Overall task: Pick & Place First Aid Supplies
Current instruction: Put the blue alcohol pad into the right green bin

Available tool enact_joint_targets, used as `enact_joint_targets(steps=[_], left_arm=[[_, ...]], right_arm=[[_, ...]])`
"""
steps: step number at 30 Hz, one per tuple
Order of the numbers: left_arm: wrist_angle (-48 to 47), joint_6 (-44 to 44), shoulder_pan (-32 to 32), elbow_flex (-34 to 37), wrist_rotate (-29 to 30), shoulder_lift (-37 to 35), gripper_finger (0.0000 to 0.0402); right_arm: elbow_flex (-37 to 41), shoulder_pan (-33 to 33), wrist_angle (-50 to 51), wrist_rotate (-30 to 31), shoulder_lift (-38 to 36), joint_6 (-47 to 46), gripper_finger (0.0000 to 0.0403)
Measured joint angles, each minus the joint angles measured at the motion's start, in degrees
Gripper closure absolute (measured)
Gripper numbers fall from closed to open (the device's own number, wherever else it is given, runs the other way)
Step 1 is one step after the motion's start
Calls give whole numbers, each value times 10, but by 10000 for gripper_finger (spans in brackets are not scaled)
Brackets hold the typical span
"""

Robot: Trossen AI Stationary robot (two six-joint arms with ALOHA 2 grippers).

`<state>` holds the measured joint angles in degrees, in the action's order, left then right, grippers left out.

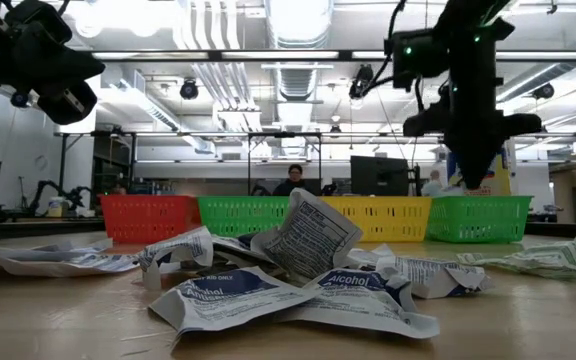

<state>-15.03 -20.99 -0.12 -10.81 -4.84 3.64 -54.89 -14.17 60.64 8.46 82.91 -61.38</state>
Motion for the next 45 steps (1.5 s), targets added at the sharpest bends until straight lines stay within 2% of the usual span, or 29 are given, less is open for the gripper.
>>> enact_joint_targets(steps=[13, 29, 40, 45], left_arm=[[0, 0, 0, 0, 0, 0, 401], [0, 0, 0, 0, 0, 0, 401], [0, 0, 0, 0, 0, 0, 401], [0, 0, 0, 0, 0, 0, 401]], right_arm=[[0, -8, -2, -6, 72, 22, 394], [0, -9, -16, 6, 79, 103, 392], [0, -9, -16, 5, 78, 146, 326], [-1, -9, -6, -42, 67, 157, 308]])
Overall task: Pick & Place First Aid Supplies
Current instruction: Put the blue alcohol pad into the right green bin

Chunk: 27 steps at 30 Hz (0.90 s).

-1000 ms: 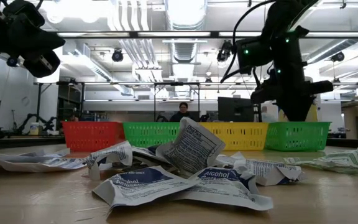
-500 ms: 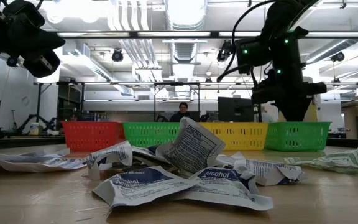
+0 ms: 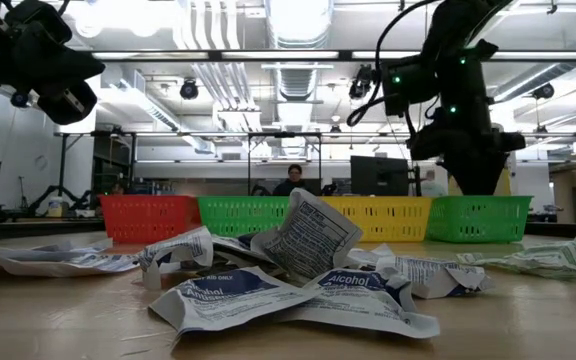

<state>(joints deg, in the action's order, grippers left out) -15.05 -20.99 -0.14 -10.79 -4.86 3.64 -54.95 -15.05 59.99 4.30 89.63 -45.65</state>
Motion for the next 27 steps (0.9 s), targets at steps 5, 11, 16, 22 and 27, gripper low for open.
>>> enact_joint_targets(steps=[5, 11, 16, 22, 27], left_arm=[[0, 0, 0, 0, 0, 0, 401], [0, 0, 0, 0, 0, 0, 401], [0, 0, 0, 0, 0, 0, 401], [0, 0, 0, 0, 0, 0, 401], [0, 0, 0, 0, 0, 0, 401]], right_arm=[[0, 1, 2, -30, -23, 0, 306], [0, 2, 13, -33, -70, -17, 317], [0, 3, 13, -35, -117, -23, 329], [0, 26, 11, -35, -173, -42, 339], [0, 69, 5, -34, -206, -43, 337]])
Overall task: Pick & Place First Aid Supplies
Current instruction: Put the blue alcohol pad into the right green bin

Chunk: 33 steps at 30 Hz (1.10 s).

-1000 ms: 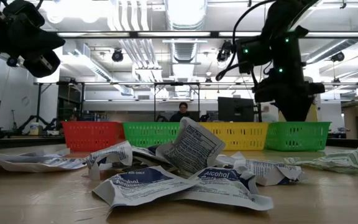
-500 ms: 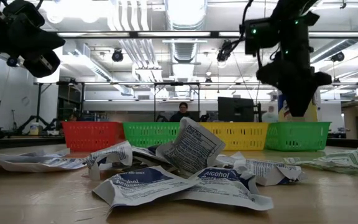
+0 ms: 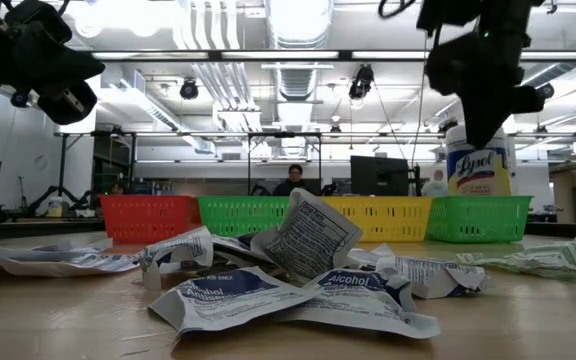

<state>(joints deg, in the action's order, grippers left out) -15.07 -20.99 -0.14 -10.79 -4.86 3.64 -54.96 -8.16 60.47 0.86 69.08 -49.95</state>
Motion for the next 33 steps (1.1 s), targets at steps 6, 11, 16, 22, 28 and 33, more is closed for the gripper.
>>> enact_joint_targets(steps=[6, 11, 16, 22, 28, 33], left_arm=[[0, 0, 0, 0, 0, 0, 401], [0, 0, 0, 0, 0, 0, 401], [0, 0, 0, 0, 0, 0, 401], [0, 0, 0, 0, 0, 0, 401], [4, -4, 0, 0, 0, 0, 401], [7, -6, 0, 0, 0, 2, 401]], right_arm=[[0, 69, -42, 1, -10, 0, 331], [0, 138, -112, 1, -5, 11, 333], [1, 211, -204, 1, -2, 43, 341], [6, 285, -324, 2, 3, 76, 346], [8, 335, -408, 2, 37, 129, 346], [7, 354, -486, -9, 97, 193, 346]])
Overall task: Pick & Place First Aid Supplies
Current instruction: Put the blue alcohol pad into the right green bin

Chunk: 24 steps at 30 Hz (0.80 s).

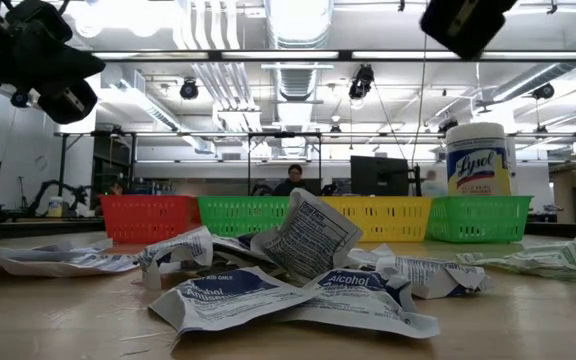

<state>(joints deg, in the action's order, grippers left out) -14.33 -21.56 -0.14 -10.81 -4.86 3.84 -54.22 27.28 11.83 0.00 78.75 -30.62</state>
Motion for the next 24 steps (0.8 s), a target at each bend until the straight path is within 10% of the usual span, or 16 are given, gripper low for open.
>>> enact_joint_targets(steps=[24], left_arm=[[3, -1, 0, 0, 0, 1, 401]], right_arm=[[-194, 1, 16, -77, 259, 108, 340]])
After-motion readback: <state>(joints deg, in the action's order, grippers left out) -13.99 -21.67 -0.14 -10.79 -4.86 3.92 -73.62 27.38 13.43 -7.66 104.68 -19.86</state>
